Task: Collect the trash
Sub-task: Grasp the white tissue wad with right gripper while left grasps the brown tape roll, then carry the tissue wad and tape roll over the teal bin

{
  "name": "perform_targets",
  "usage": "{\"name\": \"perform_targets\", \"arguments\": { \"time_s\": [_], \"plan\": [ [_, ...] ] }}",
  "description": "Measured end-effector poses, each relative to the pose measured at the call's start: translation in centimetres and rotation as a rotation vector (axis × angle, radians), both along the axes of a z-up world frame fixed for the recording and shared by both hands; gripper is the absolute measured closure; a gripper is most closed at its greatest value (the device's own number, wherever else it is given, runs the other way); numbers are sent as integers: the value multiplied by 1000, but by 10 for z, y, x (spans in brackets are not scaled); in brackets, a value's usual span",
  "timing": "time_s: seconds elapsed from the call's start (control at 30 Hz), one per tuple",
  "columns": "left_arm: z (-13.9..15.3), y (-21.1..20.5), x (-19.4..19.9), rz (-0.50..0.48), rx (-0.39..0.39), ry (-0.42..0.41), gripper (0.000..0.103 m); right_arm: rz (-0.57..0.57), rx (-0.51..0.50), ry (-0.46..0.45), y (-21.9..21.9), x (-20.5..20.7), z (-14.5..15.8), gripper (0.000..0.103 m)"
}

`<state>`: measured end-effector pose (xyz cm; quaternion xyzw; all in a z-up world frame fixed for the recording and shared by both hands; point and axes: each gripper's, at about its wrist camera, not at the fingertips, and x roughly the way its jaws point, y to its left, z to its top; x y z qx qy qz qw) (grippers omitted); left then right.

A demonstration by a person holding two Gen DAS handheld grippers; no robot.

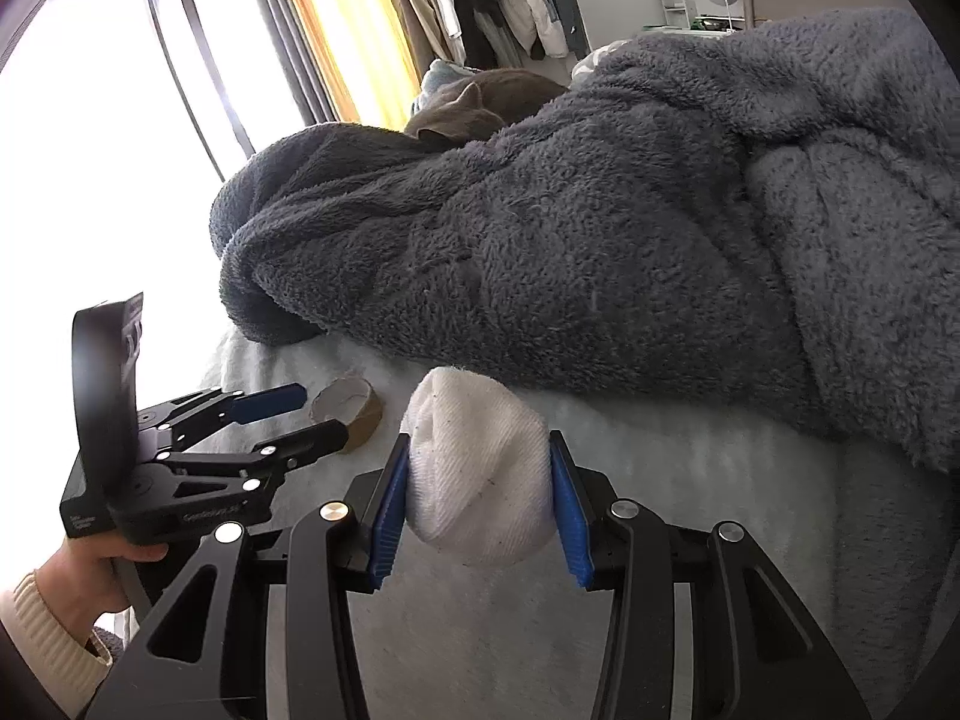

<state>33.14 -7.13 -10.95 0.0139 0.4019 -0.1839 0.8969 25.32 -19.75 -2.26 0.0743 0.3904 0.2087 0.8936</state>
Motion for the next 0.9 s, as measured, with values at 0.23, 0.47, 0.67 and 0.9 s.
{"name": "perform_targets", "arguments": {
  "time_s": [0.23, 0.47, 0.67, 0.9],
  "plan": [
    [-6, -7, 7, -4, 14, 15, 50, 4, 0, 4, -6, -3, 1, 59],
    [1, -4, -4, -12, 17, -20, 54, 13, 1, -4, -1, -10, 8, 59],
    [7, 4, -22, -7, -1, -23, 54, 25, -7, 1, 12, -22, 10, 59],
    [14, 20, -48, 15, 7, -31, 54, 19, -1, 16, 22, -38, 11, 59]
  ]
}}
